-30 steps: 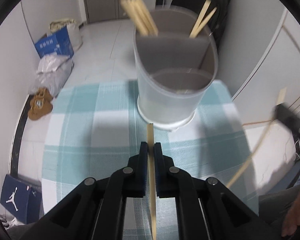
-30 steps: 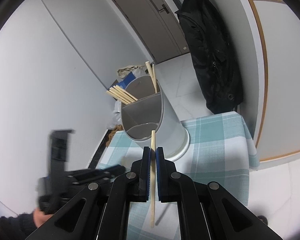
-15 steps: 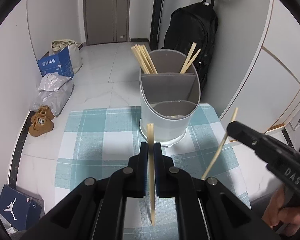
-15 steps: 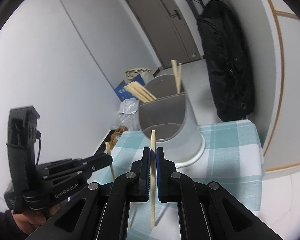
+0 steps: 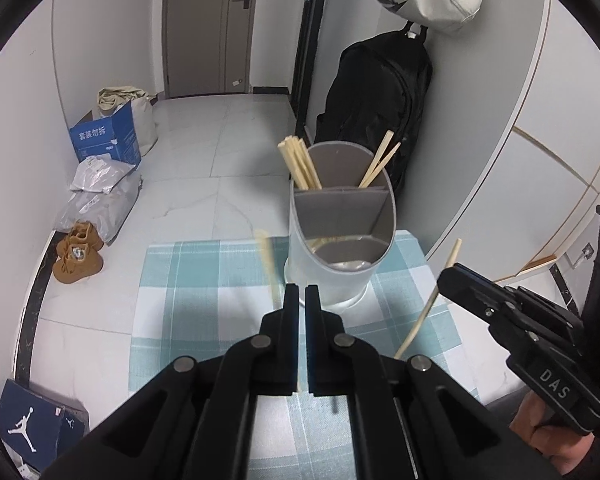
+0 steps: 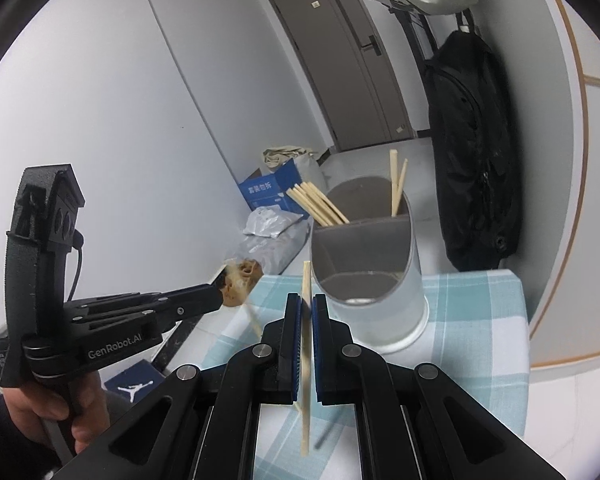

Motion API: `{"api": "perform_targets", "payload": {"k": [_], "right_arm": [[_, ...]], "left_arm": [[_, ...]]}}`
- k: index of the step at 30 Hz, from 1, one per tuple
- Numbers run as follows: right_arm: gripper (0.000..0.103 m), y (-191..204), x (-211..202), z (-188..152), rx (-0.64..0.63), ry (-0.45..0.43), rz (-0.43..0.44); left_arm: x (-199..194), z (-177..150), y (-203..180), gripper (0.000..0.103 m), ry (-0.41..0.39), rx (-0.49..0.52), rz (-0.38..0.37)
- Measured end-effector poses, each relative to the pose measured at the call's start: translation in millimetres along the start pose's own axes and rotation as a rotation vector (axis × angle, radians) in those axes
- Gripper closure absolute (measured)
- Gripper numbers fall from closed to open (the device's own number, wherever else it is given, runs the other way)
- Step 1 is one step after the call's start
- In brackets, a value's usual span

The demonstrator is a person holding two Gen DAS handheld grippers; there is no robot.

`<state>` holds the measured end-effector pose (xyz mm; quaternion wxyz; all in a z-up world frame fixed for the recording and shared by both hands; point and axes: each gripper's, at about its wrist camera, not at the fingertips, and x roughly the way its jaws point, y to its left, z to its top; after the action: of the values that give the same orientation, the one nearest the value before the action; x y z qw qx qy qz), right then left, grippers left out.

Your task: Organize utensils

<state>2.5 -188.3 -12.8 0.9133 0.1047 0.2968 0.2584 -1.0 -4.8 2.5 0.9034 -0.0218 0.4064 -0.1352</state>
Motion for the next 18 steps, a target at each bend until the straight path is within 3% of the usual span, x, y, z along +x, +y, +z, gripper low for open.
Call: {"api": "perform_targets", "payload": {"k": [8, 12, 15, 18], "right_arm": [[0.098, 2, 5, 16, -0.009, -0.007, -0.002], [0.098, -2, 7, 15, -0.005, -0.001, 0.006], [0.098, -7, 4, 14, 0.024, -0.003, 0.019], [0.098, -15, 3, 11, 0.070, -0.007, 0.049]], "left_arm": [[-1, 10, 0, 0.103, 0.003, 0.021, -0.065], [3, 6, 23, 0.103, 0.011, -0.038, -0.040], [31, -5, 56, 0.103, 0.103, -0.132, 0.015], [75, -19, 83, 0.103, 0.244, -0.234, 0.043]]}}
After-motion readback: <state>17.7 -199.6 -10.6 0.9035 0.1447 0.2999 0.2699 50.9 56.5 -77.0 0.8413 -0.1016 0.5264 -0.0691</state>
